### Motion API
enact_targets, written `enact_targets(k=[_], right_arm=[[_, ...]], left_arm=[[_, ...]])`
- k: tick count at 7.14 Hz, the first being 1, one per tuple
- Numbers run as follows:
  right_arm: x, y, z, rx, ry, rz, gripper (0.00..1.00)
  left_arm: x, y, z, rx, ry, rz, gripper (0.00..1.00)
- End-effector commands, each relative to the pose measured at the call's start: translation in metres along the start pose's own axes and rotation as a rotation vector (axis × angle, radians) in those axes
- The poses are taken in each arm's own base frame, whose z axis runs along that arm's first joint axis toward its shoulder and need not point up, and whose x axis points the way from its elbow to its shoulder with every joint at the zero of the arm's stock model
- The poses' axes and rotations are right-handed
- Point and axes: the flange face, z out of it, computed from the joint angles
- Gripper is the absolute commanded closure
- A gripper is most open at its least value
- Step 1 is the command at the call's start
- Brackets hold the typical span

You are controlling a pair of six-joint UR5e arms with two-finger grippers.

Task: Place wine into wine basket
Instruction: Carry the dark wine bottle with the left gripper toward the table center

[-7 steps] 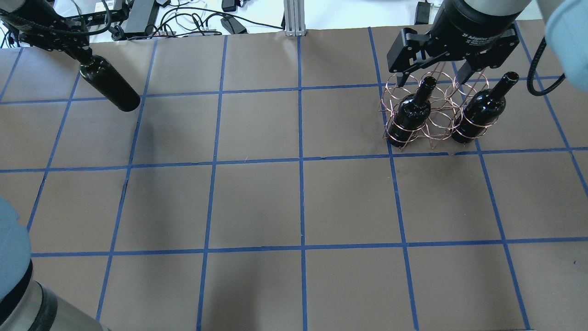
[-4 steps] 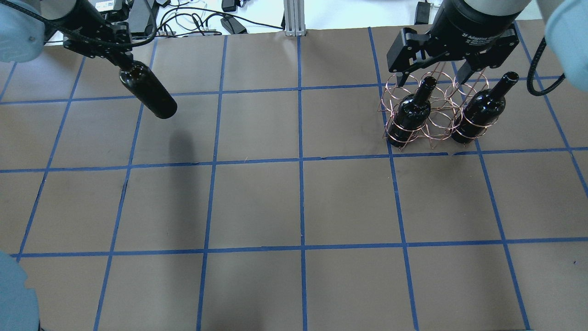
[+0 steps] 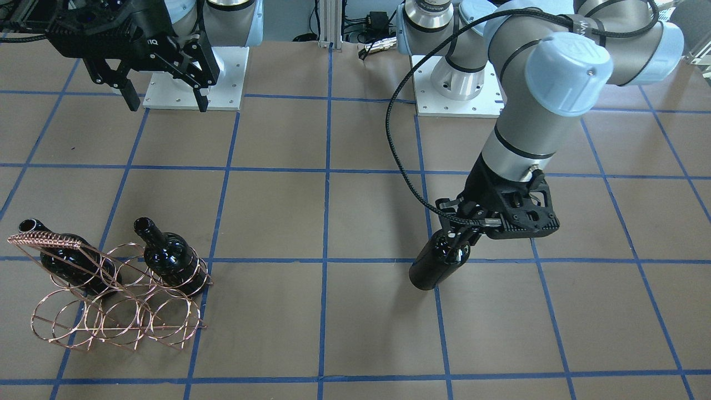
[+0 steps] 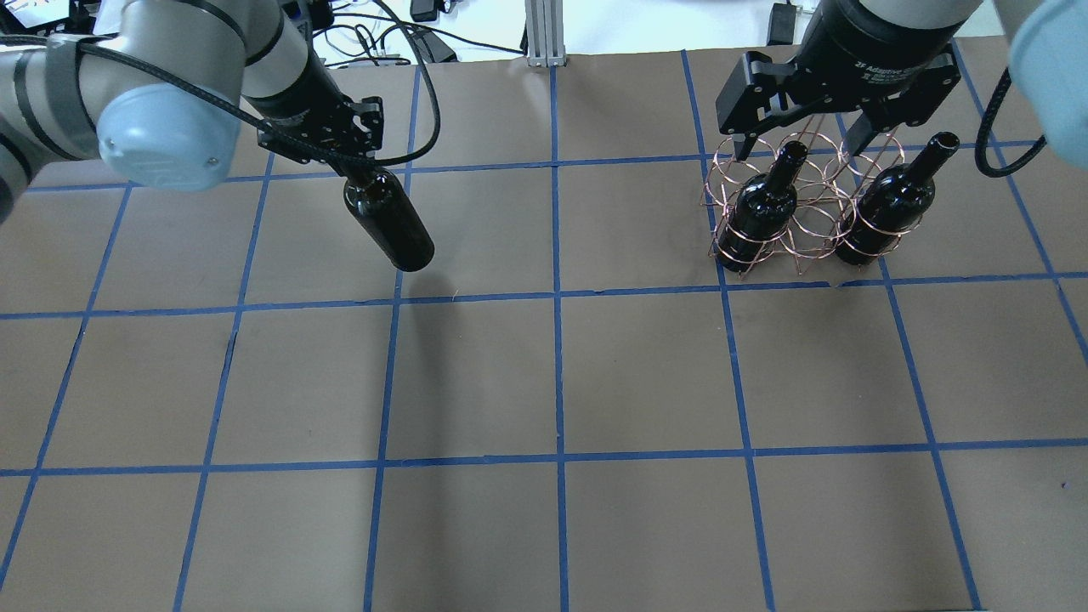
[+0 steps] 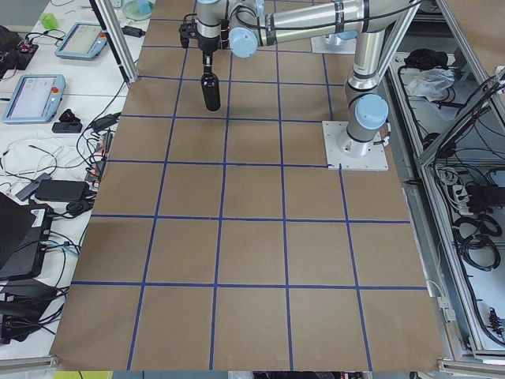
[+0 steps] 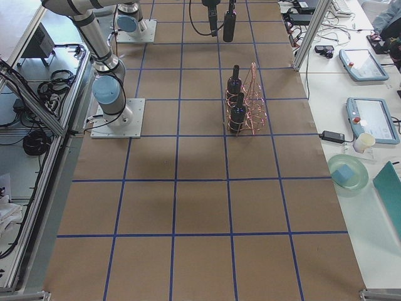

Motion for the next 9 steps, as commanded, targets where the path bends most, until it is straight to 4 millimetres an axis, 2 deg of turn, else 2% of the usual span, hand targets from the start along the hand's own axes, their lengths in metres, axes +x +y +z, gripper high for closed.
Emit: enact_targets(k=[1,2,5,7,9], right_arm=[[0.0,0.0,0.0,0.0,0.0,0.001,0.0],[0.0,0.0,0.0,0.0,0.0,0.001,0.0],[0.0,0.0,0.0,-0.002,0.0,0.001,0.0],[-0.001,0.001,-0.001,0.0,0.0,-0.002,0.0],[-0.001,0.0,0.001,-0.005,0.0,-0.017,0.0]], left_arm=[[0.031,0.023,0.005,-0.014,-0.006,0.029,1.0],[0.041,0.03,0.009,-0.023,-0.004,0.055,1.0],[0.051,0.04,0.02,-0.05,-0.001,0.063,1.0],[0.054,0.042,0.019,-0.049,0.003,0.074,1.0],[0.067,0.05,0.021,-0.056,0.006,0.096,1.0]])
